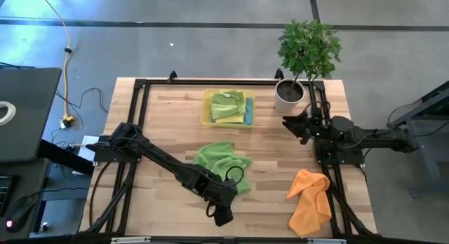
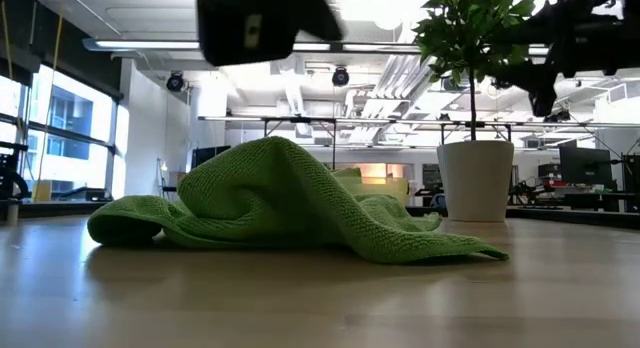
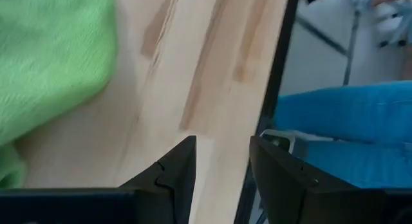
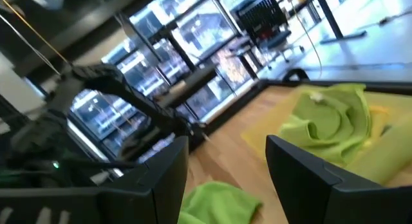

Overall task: Fold microfiber towels
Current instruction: Fold the green microfiber cloth

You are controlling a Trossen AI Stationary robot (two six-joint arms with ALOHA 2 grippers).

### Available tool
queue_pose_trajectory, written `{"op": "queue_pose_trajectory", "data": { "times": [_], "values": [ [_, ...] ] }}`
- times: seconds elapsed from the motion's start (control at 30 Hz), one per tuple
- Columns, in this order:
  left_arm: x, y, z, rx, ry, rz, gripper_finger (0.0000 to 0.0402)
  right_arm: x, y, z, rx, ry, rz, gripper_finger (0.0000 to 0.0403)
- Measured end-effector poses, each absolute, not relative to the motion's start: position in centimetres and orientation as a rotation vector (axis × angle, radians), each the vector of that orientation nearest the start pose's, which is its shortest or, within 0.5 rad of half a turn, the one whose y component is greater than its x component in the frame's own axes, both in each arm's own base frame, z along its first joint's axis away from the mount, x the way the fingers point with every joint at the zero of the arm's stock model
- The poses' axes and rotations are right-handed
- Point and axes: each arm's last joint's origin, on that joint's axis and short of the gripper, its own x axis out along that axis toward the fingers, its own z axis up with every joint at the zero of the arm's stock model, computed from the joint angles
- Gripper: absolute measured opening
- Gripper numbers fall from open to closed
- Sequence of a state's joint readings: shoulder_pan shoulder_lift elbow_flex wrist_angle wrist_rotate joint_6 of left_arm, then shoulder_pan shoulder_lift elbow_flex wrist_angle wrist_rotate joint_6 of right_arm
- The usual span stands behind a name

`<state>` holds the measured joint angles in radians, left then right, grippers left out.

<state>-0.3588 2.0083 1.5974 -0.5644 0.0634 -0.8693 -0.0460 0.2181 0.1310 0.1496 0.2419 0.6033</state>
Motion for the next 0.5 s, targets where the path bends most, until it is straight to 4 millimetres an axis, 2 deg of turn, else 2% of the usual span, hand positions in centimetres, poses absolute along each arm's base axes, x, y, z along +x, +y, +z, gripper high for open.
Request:
{"op": "queue_pose_trajectory", "data": {
  "times": [0.1,0.2,0.37,0.5],
  "values": [
    [40.1,-15.1,21.8,-0.637,1.139,0.055,0.0135,11.7,-1.2,20.1,0.600,-0.099,-0.261,0.0199],
    [39.6,-14.9,22.5,-0.621,1.166,0.038,0.0135,12.6,-1.1,19.9,0.571,-0.031,-0.227,0.0199],
    [38.4,-14.6,23.0,-0.572,1.234,0.060,0.0135,14.4,-0.6,21.4,0.465,0.091,-0.135,0.0199],
    [37.7,-14.3,23.5,-0.550,1.266,0.062,0.0135,16.2,0.3,22.8,0.340,0.264,-0.063,0.0199]
  ]
}}
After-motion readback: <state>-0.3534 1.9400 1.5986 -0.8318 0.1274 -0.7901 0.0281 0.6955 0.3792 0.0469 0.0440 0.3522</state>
